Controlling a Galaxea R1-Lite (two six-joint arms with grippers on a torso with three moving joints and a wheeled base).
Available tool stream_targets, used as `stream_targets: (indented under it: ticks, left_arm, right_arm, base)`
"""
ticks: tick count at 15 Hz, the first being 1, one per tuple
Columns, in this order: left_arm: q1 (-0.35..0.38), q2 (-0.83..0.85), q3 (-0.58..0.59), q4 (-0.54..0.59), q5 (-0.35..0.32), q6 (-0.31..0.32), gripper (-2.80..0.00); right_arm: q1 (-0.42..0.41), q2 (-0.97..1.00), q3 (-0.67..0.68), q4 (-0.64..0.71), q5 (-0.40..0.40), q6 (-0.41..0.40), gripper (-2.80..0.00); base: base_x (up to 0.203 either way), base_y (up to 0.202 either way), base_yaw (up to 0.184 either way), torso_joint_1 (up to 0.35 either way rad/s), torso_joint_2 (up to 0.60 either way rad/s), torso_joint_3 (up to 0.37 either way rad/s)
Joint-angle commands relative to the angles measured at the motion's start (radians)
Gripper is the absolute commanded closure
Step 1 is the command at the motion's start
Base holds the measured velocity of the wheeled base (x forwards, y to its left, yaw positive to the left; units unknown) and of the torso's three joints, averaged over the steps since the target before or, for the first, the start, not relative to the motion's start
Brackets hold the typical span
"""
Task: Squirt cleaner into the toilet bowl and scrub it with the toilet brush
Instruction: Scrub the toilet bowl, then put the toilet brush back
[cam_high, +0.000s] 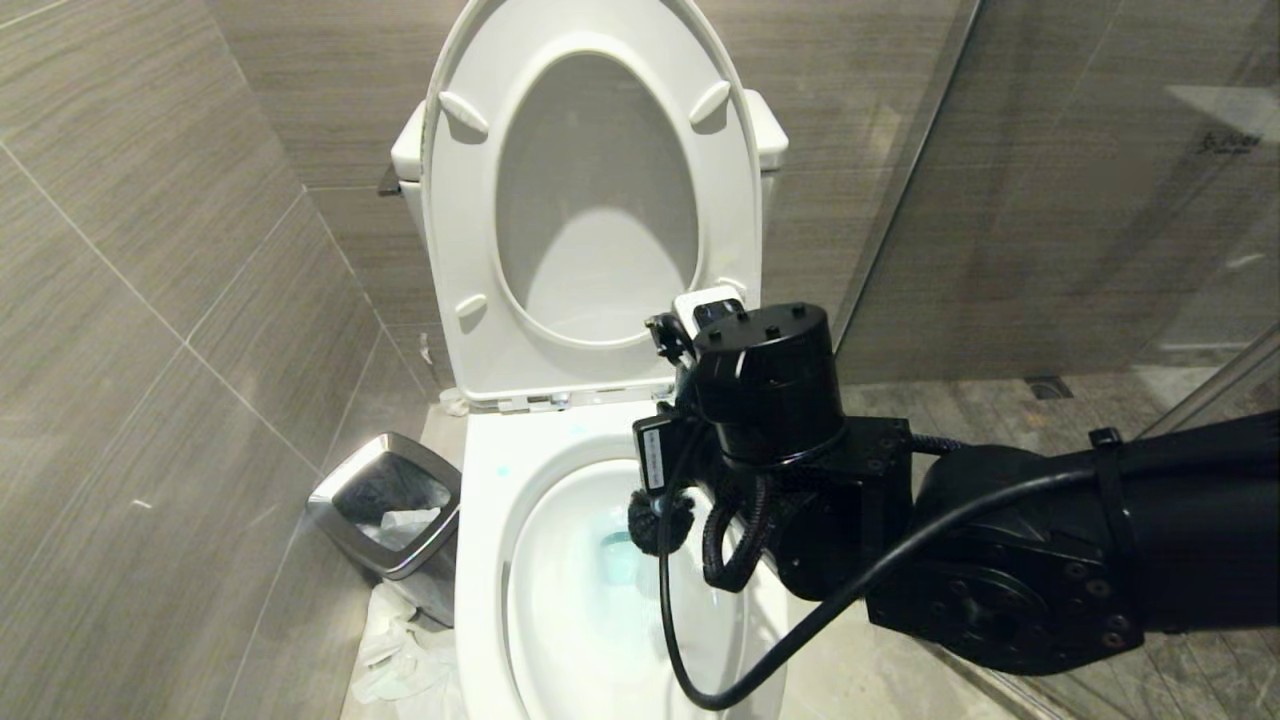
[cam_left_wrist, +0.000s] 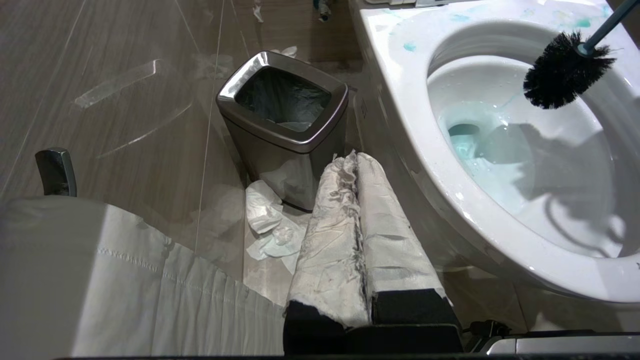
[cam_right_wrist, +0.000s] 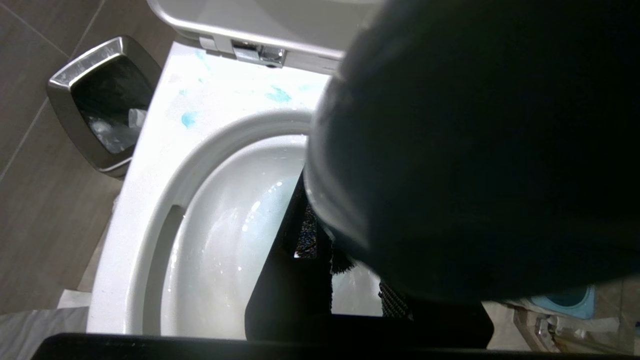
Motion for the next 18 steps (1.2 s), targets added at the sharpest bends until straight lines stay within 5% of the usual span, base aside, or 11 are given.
stream_targets:
  ticks: [1,10,18]
  left_arm:
    - [0.001,0.002,0.0,0.0,0.0,0.0,0.0]
    - [0.001,0.002,0.0,0.0,0.001,0.0,0.0]
    - [0.001,0.002,0.0,0.0,0.001,0.0,0.0]
  right_arm:
    - [0.001,-0.023,-0.006,-0.001,-0.003,0.0,0.0]
    - [-0.02,-0.237,-0.011,0.023,0.011,-0.084,0.0]
    - [-0.213,-0.375,0.004,0.122,0.007,-0.147,0.0]
  base:
    - [0.0,0.0,0.0,0.0,0.0,0.0]
    - [0.0,0.0,0.0,0.0,0.0,0.0]
    - [0.0,0.0,0.0,0.0,0.0,0.0]
